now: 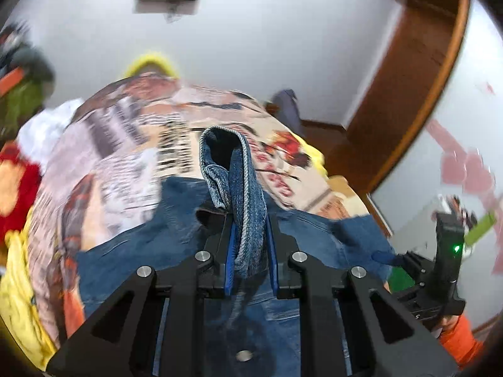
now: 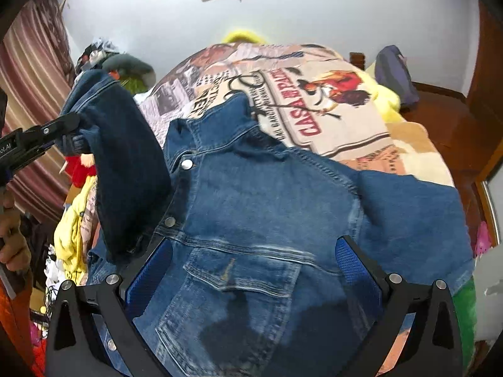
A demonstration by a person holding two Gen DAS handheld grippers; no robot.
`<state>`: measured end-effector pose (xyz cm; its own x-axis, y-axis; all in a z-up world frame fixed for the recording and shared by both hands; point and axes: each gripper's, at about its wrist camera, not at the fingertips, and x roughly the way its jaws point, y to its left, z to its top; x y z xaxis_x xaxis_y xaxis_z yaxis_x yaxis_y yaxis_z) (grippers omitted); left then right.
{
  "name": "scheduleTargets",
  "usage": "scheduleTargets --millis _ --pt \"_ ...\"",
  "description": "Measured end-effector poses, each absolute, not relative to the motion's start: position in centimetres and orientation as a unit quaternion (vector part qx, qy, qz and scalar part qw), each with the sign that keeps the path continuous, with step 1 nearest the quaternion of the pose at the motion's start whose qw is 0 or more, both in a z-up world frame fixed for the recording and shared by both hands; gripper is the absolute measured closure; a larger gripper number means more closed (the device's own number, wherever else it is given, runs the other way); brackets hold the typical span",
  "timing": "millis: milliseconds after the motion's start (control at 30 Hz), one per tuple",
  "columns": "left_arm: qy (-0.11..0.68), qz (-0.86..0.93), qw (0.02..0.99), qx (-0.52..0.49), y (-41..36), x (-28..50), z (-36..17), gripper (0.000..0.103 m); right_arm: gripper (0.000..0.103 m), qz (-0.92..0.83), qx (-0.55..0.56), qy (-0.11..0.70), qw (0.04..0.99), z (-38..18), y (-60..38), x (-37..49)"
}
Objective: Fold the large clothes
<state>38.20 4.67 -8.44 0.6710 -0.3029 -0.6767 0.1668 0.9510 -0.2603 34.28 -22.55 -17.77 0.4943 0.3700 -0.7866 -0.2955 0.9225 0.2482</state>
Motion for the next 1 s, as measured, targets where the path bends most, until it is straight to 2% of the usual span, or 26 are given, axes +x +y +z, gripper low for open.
scheduleTargets --millis 100,267,433,467,533,567,600,833,933,1000 --pt "0.414 -0.173 0.890 -0.084 1.2 39.4 -9.6 0.092 0.000 0.182 0.050 0.461 0.867 -17.4 -24.4 33.8" --pt "0.438 -0.215 0.871 -0.050 -3.4 39.1 -11.1 0.092 0.000 0.165 0.062 0.463 0.869 -17.4 -26.7 33.3" --pt "0.430 -0.196 0.881 -0.029 -3.0 38.4 -10.9 0.089 0.000 0.165 0.079 0.471 0.863 -17.8 -27.4 33.7" --pt "0.429 -0.185 0.884 -0.025 -2.2 38.3 -11.0 0.085 0.000 0.169 0.085 0.476 0.859 -18.1 -27.2 34.1" --pt "0.430 -0.160 0.888 -0.021 -0.4 38.1 -11.4 0.068 0.000 0.177 0.095 0.485 0.851 -18.6 -26.7 34.9" --pt "0.429 -0.146 0.891 -0.021 0.8 38.0 -11.7 0.056 0.000 0.179 0.100 0.489 0.848 -18.9 -26.4 35.3" --pt "0.426 -0.128 0.895 -0.023 2.4 37.8 -12.1 0.050 0.000 0.180 0.102 0.493 0.845 -19.2 -26.1 35.6" --pt "0.458 -0.022 0.887 -0.056 12.6 35.7 -15.7 0.042 0.001 0.188 0.106 0.557 0.802 -23.6 -22.8 39.2" --pt "0.475 0.024 0.877 -0.069 17.1 34.1 -17.7 0.042 0.009 0.181 0.109 0.579 0.788 -25.6 -22.2 40.4" --pt "0.485 0.045 0.870 -0.079 19.2 33.0 -18.8 0.038 0.031 0.176 0.107 0.591 0.780 -26.9 -21.8 41.0"
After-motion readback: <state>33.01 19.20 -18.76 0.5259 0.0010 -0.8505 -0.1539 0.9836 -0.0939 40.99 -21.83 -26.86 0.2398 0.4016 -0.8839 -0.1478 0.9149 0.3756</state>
